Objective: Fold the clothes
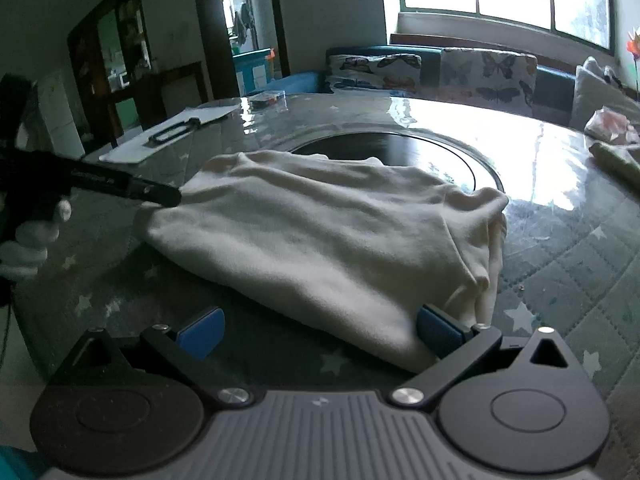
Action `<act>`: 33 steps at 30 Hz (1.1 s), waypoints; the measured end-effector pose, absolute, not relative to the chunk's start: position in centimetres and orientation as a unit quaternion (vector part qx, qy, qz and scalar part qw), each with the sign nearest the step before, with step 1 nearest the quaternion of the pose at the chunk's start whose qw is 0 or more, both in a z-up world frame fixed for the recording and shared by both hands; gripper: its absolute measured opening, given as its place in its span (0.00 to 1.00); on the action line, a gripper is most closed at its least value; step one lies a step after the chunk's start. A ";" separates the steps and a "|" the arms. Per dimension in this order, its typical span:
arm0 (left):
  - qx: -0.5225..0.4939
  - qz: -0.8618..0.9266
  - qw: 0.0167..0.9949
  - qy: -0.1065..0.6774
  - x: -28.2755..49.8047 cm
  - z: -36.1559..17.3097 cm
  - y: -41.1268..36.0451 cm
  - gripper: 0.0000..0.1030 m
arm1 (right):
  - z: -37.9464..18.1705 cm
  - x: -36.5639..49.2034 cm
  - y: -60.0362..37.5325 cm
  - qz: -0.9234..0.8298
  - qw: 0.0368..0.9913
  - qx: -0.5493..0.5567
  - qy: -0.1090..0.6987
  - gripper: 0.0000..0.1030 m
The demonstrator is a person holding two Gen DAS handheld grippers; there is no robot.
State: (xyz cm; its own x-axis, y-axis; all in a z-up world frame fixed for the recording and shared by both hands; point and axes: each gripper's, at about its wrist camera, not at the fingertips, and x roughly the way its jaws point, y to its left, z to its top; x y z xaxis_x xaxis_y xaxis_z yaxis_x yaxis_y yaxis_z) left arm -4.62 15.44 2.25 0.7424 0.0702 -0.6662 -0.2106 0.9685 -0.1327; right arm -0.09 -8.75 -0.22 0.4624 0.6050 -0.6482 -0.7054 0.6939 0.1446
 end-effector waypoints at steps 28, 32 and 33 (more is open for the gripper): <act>-0.057 0.100 0.952 0.284 -8.8 5.3 12.1 1.00 | 2.0 -1.1 -7.7 0.306 0.882 -0.082 0.349 1.00; -0.062 0.112 0.950 0.285 -9.2 5.3 11.9 1.00 | 2.2 -1.7 -8.1 0.302 0.885 -0.074 0.346 1.00; -0.063 0.112 0.950 0.284 -9.3 5.3 11.8 1.00 | 2.2 -1.8 -8.2 0.301 0.886 -0.072 0.345 1.00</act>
State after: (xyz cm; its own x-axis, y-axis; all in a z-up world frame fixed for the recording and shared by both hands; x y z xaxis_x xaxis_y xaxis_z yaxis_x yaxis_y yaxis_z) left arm -9.31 11.81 5.34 0.8130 0.1773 -0.5545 -0.2485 0.9671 -0.0550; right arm -1.84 -8.18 2.23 0.5802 0.4837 -0.6553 -0.5835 0.8082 0.0800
